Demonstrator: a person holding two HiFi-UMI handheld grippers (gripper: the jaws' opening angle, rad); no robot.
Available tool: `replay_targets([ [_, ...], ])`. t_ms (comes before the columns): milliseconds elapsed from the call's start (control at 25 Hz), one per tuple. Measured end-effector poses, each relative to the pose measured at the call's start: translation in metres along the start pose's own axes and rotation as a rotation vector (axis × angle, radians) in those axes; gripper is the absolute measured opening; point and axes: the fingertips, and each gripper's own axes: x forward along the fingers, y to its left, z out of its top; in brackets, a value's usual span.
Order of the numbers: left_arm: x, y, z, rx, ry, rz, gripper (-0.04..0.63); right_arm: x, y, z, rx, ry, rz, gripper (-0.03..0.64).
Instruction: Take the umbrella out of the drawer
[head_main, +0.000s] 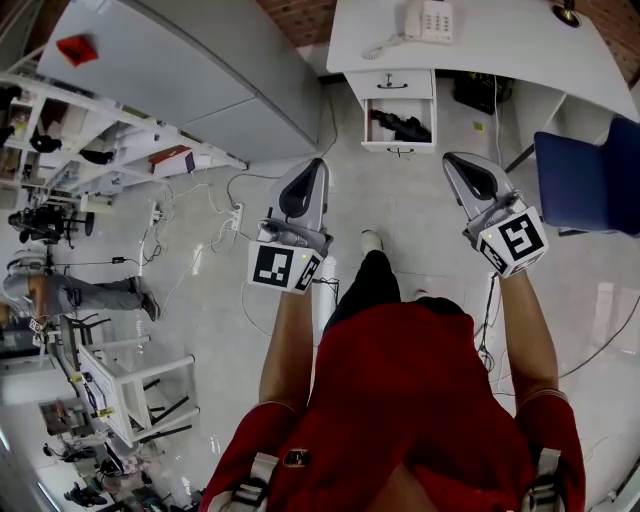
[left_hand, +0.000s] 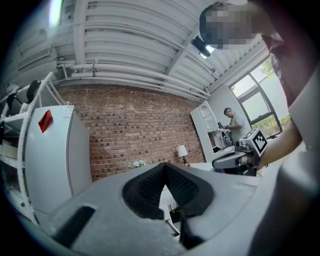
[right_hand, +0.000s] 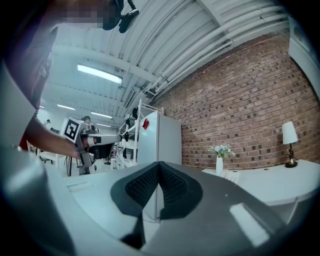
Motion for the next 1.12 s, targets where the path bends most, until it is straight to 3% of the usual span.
replay_targets([
  [360,0.033,0.049,-0.034,-0.023,-0.017,-0.015,0.008,0.056,-0.015,-0.019,-0.041,0.066,-0.006,0.012],
  [1120,0.119,0.194,-0.118,-0.047,-0.006,-0.074,0.008,0.239,-0.073,-0.095,-0.105,0.226,-0.028,0.012],
])
